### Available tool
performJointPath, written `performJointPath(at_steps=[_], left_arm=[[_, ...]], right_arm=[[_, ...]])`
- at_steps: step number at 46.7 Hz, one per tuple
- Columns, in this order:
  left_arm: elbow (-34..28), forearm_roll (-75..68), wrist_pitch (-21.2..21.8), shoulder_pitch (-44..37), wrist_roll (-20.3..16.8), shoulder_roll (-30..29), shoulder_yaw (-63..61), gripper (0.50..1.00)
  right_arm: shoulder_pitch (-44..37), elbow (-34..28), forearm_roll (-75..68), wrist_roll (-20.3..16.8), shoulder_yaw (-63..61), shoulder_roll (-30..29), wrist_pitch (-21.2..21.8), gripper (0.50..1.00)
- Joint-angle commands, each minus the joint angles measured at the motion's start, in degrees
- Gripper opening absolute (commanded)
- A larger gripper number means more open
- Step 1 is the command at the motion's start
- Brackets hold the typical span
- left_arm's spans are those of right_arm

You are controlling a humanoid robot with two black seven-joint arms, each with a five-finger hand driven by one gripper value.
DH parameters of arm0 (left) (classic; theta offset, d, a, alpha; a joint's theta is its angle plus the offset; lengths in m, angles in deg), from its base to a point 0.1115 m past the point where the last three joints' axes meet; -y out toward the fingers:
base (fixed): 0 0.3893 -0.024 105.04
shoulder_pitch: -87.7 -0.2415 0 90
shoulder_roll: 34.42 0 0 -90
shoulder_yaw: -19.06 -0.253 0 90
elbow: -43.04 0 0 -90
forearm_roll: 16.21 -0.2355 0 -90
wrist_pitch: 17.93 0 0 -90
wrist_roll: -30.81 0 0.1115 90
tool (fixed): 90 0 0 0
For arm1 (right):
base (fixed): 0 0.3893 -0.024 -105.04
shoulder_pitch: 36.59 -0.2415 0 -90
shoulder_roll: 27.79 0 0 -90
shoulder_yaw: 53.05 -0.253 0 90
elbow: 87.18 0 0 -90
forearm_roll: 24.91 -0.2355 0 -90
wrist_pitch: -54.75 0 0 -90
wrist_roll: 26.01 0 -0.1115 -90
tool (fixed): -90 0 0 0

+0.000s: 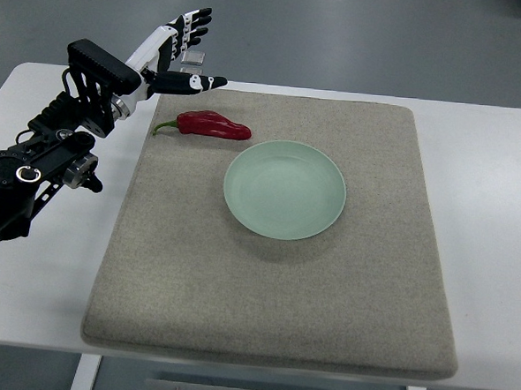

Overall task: Place red pepper on plate with left hand
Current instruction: 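Reach the left hand forward over the red chili pepper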

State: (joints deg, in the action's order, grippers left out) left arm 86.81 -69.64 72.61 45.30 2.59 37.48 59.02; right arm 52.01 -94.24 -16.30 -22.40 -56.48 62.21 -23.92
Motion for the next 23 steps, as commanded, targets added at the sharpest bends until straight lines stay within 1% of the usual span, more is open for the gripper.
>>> performJointPath(at_steps=[1, 3, 5, 9, 12, 13, 17, 19, 23], left_arm=[[-0.17, -5.62, -0.01, 0.48, 1.06, -1.06, -0.06, 0.932], [-0.26, -8.17, -0.01, 0.92, 2.47, -1.24, -0.06, 0.926], [-0.79, -10.46, -0.01, 1.36, 4.05, -1.24, -0.15, 0.904], [-1.93, -15.03, -0.01, 2.32, 6.86, -1.15, -0.85, 0.894], [-2.54, -17.49, -0.01, 3.29, 8.27, -1.06, -1.99, 0.868], [-2.63, -18.02, -0.01, 3.47, 8.62, -1.06, -2.43, 0.857], [-2.63, -18.46, -0.01, 4.35, 9.59, -1.06, -4.45, 0.844], [-2.63, -18.55, -0.01, 4.70, 9.68, -0.98, -5.68, 0.821], [-2.72, -18.64, 0.07, 5.84, 9.77, -0.89, -8.23, 0.812]], right_arm=[[0.00, 0.04, 0.00, 0.00, 0.00, 0.00, 0.00, 0.932], [0.00, -0.05, 0.00, 0.00, 0.00, 0.00, 0.00, 0.932], [0.00, -0.05, 0.00, 0.00, 0.00, 0.00, 0.00, 0.932], [0.00, 0.04, 0.00, 0.00, 0.00, 0.00, 0.00, 0.932], [0.00, -0.05, 0.00, 0.00, 0.00, 0.00, 0.00, 0.932], [0.00, -0.05, 0.00, 0.00, 0.00, 0.00, 0.00, 0.932], [0.00, 0.04, 0.00, 0.00, 0.00, 0.00, 0.00, 0.932], [0.00, 0.04, 0.00, 0.00, 0.00, 0.00, 0.00, 0.932], [0.00, 0.04, 0.00, 0.00, 0.00, 0.00, 0.00, 0.932]])
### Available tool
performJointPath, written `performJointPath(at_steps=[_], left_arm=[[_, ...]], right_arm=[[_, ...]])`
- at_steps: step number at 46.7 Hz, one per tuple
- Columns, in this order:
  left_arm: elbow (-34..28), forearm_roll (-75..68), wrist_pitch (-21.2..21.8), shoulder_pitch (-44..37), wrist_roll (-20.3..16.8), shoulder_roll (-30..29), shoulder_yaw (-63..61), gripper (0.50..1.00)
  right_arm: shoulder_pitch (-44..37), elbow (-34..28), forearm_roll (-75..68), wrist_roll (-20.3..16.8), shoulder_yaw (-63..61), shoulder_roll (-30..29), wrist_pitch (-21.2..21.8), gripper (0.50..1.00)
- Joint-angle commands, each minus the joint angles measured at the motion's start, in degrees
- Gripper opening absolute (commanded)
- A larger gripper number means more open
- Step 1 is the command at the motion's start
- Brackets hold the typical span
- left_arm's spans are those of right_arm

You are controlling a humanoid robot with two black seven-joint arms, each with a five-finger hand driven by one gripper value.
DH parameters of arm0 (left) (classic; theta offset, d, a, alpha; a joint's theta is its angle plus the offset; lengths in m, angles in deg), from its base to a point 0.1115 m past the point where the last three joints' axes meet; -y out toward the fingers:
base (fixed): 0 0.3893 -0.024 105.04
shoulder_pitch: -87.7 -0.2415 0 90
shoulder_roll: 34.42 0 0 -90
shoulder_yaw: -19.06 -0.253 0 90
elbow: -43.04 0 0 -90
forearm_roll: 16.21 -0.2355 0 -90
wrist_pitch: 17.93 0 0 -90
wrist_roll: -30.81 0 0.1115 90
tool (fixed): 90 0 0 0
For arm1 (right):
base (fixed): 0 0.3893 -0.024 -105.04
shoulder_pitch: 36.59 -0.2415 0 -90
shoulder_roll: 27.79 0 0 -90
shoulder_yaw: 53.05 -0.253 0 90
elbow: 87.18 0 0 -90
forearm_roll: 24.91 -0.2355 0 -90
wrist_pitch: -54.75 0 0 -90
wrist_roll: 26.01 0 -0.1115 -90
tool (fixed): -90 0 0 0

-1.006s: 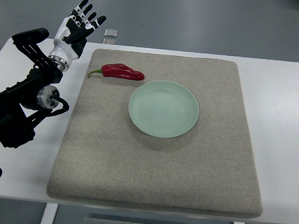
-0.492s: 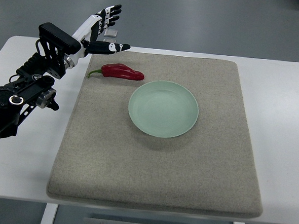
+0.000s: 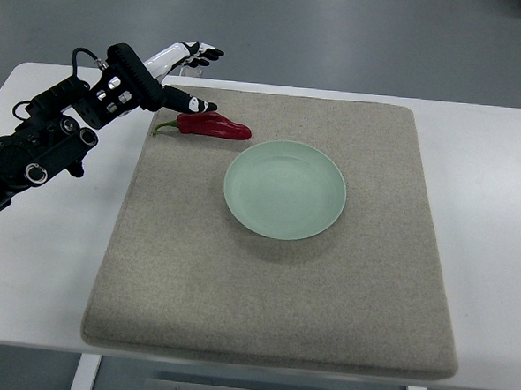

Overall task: Place red pepper on plate with left hand
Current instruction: 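Reach the left hand forward over the red chili pepper, then close the left hand's fingers around the red chili pepper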

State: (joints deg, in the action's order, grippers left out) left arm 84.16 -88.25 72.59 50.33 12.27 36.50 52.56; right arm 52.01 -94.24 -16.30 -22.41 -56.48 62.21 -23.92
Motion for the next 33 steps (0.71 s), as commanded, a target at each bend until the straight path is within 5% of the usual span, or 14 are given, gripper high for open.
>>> performJointPath(at_steps=[1, 33], left_arm=[[-0.25, 0.06, 0.10, 1.17, 0.17, 0.18, -2.47, 0.810], [-5.26, -2.40, 8.36, 7.50, -0.09, 1.41, -21.46, 0.795]], right_arm=[[0.00, 0.03, 0.00, 0.01, 0.00, 0.00, 0.00, 0.932], [0.00, -0.06, 0.00, 0.01, 0.00, 0.00, 0.00, 0.932]])
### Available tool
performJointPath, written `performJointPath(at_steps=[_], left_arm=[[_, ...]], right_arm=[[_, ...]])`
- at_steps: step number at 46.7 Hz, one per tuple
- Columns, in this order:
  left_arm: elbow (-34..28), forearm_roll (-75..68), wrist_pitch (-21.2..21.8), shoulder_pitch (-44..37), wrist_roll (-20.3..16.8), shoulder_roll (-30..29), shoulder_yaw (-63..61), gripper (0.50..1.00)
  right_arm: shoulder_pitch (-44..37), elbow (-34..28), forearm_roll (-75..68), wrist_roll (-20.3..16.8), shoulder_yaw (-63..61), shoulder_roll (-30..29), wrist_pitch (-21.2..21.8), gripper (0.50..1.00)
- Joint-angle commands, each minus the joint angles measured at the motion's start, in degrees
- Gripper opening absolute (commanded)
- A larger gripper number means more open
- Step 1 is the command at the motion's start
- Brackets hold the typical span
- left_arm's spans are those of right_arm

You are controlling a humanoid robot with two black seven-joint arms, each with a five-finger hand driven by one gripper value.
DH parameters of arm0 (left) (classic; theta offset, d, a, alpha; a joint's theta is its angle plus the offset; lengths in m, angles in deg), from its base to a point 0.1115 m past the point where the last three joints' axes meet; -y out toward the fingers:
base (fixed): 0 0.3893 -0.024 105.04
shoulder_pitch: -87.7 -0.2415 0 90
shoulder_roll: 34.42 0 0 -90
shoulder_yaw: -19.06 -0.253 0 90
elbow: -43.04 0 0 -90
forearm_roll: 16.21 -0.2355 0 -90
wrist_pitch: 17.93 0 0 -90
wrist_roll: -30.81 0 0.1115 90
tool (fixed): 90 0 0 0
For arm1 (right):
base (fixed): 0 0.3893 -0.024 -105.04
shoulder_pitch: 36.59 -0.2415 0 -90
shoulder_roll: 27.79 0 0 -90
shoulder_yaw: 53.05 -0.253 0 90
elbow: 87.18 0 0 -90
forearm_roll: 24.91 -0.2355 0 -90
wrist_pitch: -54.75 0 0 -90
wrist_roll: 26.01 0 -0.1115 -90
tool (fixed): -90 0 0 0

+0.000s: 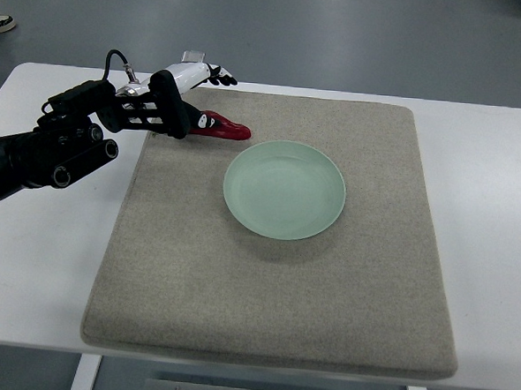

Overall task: Place red pepper on plate with left hand
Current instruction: 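Close the left hand's fingers around the red chili pepper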

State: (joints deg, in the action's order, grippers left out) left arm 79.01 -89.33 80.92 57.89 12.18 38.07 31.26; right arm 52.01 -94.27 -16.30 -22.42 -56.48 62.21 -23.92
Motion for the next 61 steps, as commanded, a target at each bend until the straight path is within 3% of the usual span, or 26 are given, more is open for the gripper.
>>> performJointPath(at_steps=[1, 39, 45, 61], left_arm=[[-0.37, -1.76, 0.11, -0.07, 0.00, -0.15, -0.16, 0.795], [-2.40, -2.47, 0.64, -0.77, -0.79, -0.24, -2.10, 0.786], [-2.40, -2.47, 0.64, -0.77, -0.79, -0.24, -3.59, 0.748], [-2.48, -2.47, 0.81, -0.77, -0.79, -0.07, -3.94, 0.711]], right_arm=[[0.00, 0.06, 0.00, 0.02, 0.00, 0.00, 0.00, 0.932], [0.00, -0.03, 0.00, 0.02, 0.00, 0.00, 0.00, 0.932], [0.00, -0.03, 0.00, 0.02, 0.00, 0.00, 0.00, 0.932], [0.00, 0.06, 0.00, 0.02, 0.00, 0.00, 0.00, 0.932]])
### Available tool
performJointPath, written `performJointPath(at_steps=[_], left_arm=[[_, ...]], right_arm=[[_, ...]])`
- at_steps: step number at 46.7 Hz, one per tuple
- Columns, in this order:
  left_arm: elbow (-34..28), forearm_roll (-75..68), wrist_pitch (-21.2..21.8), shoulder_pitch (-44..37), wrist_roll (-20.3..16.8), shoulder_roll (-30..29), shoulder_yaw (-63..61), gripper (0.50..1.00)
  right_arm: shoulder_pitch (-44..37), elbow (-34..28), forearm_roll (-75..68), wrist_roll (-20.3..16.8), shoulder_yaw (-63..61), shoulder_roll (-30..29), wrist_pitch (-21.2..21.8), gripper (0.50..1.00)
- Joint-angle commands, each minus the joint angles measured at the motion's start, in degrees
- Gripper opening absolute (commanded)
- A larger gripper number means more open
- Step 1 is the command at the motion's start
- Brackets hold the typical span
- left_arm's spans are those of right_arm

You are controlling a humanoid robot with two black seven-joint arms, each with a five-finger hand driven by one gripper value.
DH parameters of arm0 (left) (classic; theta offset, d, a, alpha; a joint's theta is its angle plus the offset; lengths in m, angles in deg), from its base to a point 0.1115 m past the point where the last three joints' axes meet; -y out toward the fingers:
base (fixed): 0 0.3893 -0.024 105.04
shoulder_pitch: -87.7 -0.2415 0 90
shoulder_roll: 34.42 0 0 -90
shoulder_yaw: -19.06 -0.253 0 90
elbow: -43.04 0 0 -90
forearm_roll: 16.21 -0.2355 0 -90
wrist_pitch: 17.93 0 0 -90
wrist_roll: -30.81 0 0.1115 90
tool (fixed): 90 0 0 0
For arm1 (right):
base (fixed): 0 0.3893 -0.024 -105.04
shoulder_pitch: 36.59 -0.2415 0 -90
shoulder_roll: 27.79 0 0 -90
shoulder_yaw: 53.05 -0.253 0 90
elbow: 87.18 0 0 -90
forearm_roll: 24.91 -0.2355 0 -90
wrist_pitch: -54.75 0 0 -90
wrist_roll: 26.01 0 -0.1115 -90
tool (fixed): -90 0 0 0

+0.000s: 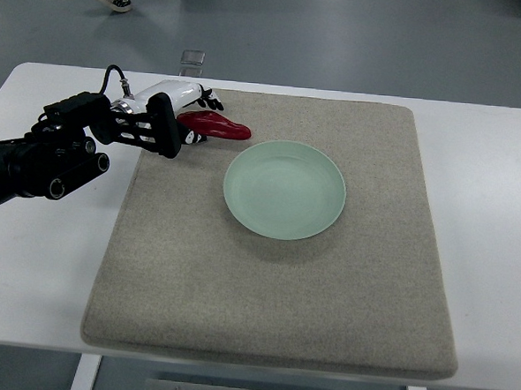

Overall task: Place red pepper on plate with left hand
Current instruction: 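Close the left hand's fingers around the red chili pepper, then lift the pepper and carry it with the left hand over the plate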

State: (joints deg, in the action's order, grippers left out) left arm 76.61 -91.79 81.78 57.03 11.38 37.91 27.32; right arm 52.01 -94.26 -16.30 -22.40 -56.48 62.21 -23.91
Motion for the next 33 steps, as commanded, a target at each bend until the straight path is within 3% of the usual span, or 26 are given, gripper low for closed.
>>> performJointPath(at_steps=[1, 17, 33], left_arm=[[-0.09, 0.00, -0.04, 0.09, 0.00, 0.09, 0.00, 0.709], [-0.53, -0.09, -0.04, 0.09, 0.00, 0.18, -0.09, 0.698], [-0.53, 0.00, -0.04, 0.09, 0.00, 0.26, -1.15, 0.636]], right_arm=[[0.00, -0.03, 0.00, -0.09, 0.00, 0.00, 0.00, 0.932], [0.00, -0.03, 0.00, 0.00, 0.00, 0.00, 0.00, 0.932], [0.00, 0.05, 0.00, 0.00, 0.00, 0.00, 0.00, 0.932]])
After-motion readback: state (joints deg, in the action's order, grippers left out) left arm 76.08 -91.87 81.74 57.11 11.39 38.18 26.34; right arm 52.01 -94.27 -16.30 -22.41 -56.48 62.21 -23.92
